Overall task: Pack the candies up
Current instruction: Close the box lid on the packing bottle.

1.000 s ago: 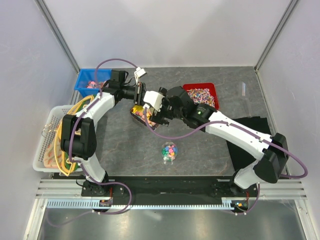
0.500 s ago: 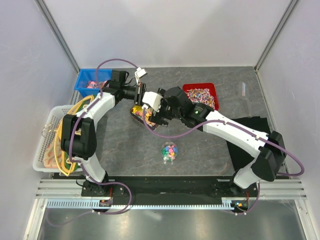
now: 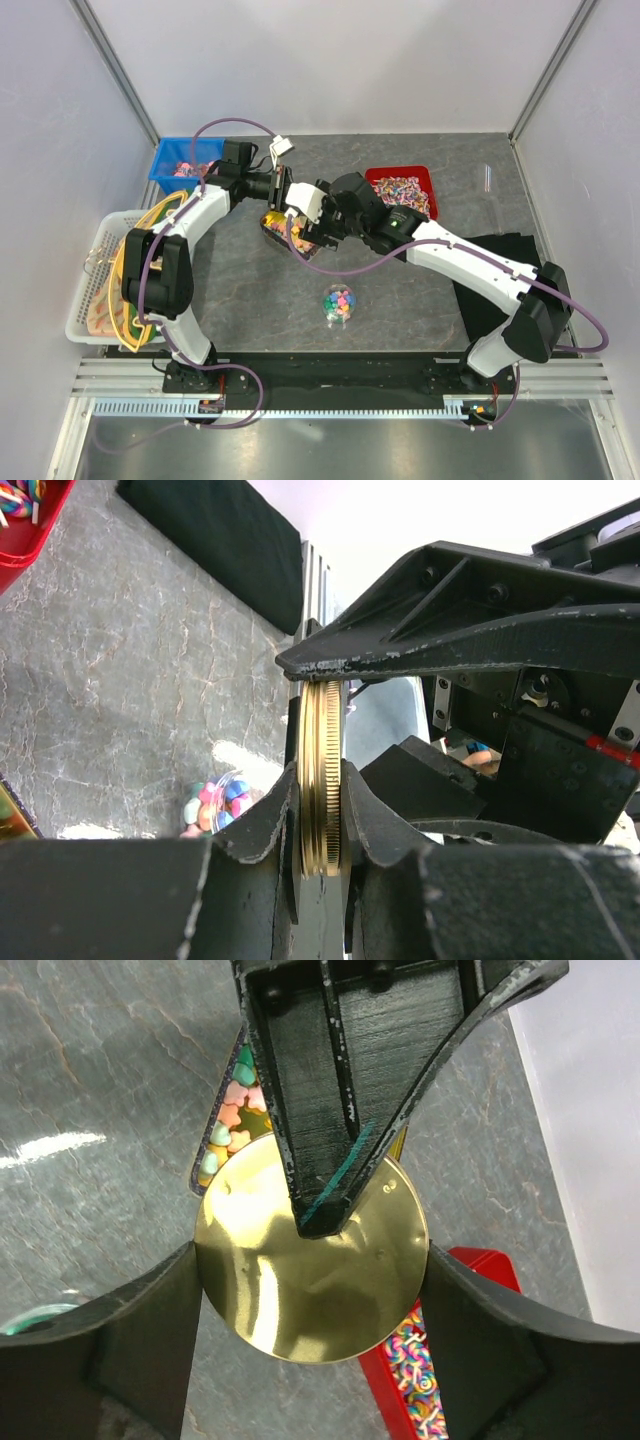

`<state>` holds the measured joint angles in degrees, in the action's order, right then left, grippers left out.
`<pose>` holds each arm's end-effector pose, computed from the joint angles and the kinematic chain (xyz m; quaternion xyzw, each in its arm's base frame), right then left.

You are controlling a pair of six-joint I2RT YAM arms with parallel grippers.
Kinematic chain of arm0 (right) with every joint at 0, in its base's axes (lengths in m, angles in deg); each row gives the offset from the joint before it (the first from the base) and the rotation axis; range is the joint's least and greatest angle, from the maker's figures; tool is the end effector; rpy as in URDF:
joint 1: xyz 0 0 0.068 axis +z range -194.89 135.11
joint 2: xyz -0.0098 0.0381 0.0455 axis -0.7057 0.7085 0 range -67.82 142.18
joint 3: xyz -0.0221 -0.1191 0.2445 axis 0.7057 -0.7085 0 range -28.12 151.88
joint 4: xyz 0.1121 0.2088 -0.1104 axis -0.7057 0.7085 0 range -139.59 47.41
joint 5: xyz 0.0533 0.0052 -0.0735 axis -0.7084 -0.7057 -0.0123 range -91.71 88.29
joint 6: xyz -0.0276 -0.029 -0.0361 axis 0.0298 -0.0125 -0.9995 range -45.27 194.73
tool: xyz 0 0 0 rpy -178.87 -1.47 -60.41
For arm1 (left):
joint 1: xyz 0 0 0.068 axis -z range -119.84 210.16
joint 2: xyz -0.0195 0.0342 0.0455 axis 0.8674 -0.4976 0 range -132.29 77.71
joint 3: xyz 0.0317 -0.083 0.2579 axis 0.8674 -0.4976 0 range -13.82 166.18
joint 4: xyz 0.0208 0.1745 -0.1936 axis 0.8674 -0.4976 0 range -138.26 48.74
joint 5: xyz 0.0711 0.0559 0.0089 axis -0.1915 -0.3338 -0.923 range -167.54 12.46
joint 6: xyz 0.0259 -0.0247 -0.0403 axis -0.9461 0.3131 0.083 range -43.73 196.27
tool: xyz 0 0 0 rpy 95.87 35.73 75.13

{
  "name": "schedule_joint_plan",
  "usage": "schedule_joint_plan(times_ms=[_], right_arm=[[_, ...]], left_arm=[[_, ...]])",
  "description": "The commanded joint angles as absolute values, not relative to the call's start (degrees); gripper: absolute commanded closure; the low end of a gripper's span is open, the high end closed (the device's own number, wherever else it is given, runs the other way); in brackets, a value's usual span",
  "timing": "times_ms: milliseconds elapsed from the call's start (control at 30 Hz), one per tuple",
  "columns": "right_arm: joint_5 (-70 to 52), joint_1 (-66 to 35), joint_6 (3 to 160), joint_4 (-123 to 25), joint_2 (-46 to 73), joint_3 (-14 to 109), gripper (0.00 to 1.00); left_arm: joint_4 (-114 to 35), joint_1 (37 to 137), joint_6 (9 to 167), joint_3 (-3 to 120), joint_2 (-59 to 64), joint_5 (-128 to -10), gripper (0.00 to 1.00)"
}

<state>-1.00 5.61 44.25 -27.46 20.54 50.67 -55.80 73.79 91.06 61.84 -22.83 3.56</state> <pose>0.2276 0.2753 0.3382 -0.5648 0.6662 0.0793 0.4806 0.3582 -0.1230 0.2739 0.2708 0.6898 -0.6495 0.1704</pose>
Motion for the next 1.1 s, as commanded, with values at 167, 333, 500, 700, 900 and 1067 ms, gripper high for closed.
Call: schedule_joint_plan(times_ms=[167,333,500,700,900,1067], right_arm=[[-2.5,5.6,44.7,-27.5,19.7,51.9,0.40],[-0.8,5.5,44.4,-27.6,18.9,50.8,0.39],[-0.5,5.1,44.6,-27.7,19.2,51.1,0.39],[-0.3,5.0,44.8,-27.8,19.3,51.2,0.40],[0.1,4.6,44.8,-27.6,18.7,50.1,0.40],[0.0,3.9,44.5,-27.7,17.7,49.0,0.40]], left_arm=[[-57.0,74.4,88.4,64.8,-23.2,5.0,0.61],[-57.0,74.3,88.2,65.1,-22.8,5.4,0.63],[-57.0,74.2,88.1,65.1,-23.2,4.5,0.62],[-57.0,73.7,87.7,65.3,-22.8,4.5,0.54],[-56.9,72.4,87.8,65.4,-23.1,4.0,0.39],[-56.6,71.8,88.5,65.8,-22.8,3.9,0.33]])
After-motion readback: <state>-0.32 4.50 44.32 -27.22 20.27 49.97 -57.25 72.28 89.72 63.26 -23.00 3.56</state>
